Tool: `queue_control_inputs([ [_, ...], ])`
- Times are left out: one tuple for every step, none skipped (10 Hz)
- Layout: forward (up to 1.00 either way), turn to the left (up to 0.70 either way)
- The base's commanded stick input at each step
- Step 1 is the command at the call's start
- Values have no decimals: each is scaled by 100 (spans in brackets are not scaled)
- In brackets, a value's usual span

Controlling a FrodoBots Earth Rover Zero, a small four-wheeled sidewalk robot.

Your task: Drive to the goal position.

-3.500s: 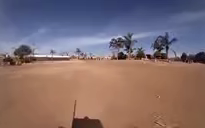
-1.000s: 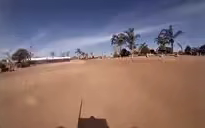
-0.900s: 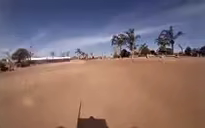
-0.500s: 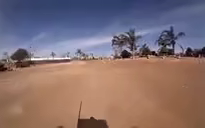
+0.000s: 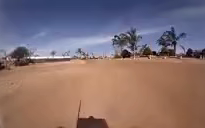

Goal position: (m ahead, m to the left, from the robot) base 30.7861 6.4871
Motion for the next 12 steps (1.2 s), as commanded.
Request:
queue_control_inputs([
  [70, 0],
  [70, 3],
  [70, 3],
  [70, 0],
  [70, 0],
  [70, 0],
  [70, 1],
  [70, 1],
  [70, 2],
  [70, 2],
  [70, 2],
  [70, 0],
])
